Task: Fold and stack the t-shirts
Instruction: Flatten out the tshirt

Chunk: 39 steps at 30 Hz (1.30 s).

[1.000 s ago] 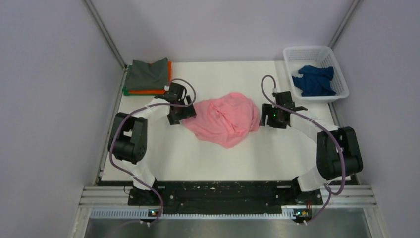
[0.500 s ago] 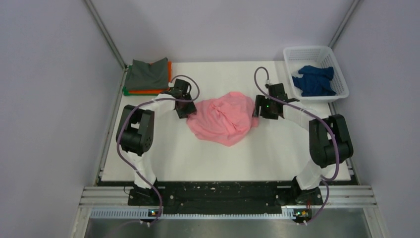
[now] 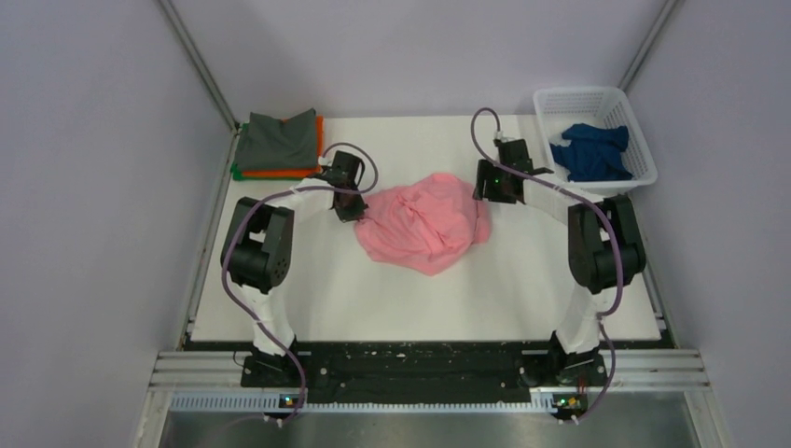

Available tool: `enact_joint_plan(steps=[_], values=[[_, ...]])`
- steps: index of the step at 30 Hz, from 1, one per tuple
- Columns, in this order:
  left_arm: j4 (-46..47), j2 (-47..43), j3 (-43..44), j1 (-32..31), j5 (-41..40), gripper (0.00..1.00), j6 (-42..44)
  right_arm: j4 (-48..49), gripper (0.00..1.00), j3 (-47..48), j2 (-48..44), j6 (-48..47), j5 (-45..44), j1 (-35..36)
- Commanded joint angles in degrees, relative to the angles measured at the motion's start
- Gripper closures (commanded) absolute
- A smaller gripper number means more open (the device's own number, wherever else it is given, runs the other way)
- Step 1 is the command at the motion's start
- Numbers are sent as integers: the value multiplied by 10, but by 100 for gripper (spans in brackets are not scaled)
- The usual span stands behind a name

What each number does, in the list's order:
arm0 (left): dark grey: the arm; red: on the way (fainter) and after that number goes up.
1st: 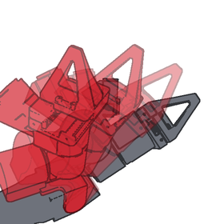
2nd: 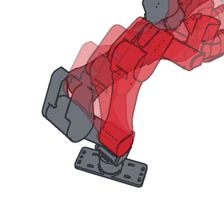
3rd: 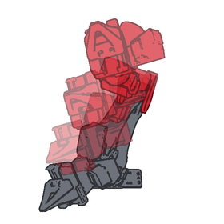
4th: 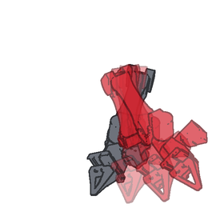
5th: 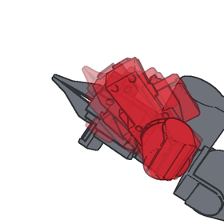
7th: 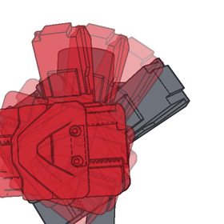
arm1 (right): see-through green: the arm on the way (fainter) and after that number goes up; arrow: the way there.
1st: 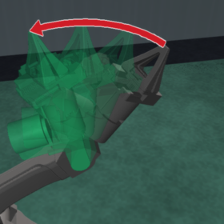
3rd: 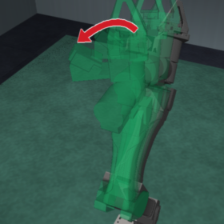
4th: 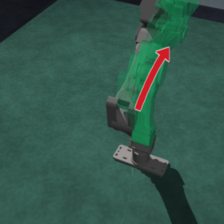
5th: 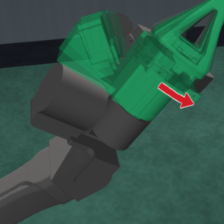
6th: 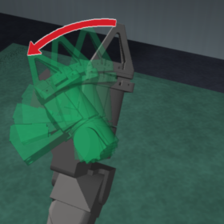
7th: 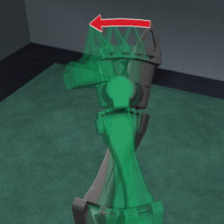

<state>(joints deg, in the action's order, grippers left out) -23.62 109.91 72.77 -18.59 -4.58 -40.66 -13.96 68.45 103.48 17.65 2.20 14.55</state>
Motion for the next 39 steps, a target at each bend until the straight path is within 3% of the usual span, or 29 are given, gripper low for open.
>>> enact_joint_plan(steps=[1, 5, 14, 23, 31, 39], values=[[-13, -28, -9, 0, -32, 100, -4, 24, 42, 35, 52, -16, -38, 5], [-19, -37, -6, 0, -46, 100, -5, 35, 53, 17, 62, -16, -48, 5], [-20, -56, 30, 0, -65, 100, 5, 120, 100, -57, 16, 24, 116, 5], [-48, -162, 156, 1, -129, 100, 71, 123, 100, 18, -142, -36, -3, 4], [90, -387, 125, 0, -179, 100, 160, 135, 100, 74, -300, -131, -122, 3], [126, -504, 133, 0, -117, 100, 202, 134, 100, 95, -422, -173, -89, 4]])
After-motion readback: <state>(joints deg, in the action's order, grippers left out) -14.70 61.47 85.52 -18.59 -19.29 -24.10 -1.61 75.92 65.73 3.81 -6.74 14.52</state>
